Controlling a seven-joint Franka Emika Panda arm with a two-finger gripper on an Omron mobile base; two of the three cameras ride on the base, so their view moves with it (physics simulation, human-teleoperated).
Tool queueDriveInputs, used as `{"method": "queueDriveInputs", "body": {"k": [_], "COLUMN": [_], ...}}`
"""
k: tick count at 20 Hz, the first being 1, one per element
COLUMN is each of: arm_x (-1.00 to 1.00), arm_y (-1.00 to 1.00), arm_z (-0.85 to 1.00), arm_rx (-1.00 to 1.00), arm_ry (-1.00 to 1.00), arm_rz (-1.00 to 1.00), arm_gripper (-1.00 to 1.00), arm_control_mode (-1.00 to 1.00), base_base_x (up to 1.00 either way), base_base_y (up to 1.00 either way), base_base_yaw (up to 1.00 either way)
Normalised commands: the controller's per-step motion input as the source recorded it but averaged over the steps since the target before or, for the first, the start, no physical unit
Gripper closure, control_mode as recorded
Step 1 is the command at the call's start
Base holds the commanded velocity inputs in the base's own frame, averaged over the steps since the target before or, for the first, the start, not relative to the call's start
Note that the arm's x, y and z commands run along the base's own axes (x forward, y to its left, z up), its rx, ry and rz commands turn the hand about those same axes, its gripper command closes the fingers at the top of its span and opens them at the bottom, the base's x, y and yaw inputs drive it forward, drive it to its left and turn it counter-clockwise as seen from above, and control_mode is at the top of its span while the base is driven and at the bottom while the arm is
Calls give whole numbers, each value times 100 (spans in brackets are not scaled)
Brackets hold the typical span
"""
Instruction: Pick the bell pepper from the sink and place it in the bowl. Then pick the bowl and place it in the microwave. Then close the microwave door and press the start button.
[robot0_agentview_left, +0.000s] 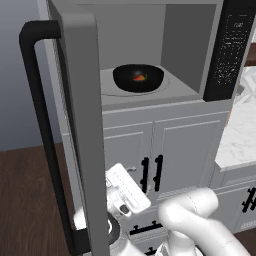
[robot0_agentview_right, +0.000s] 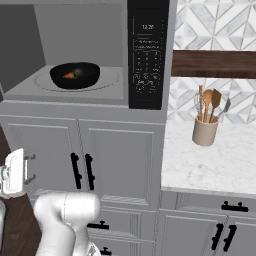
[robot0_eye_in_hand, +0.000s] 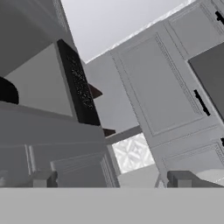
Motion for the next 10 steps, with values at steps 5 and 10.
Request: {"method": "queueDriveInputs", "body": {"k": [5, 10], "arm_x": [-15, -2], "arm_y": [100, 100], "arm_z": [0, 0], "arm_rx": [-12, -7], "arm_ry": [-14, -17], "arm_rz": [0, 0], "arm_gripper": [-100, -100], "arm_control_mode": [-100, -100], "base_base_x": [0, 0], "base_base_y": [0, 0], "base_base_yaw": [0, 0]}}
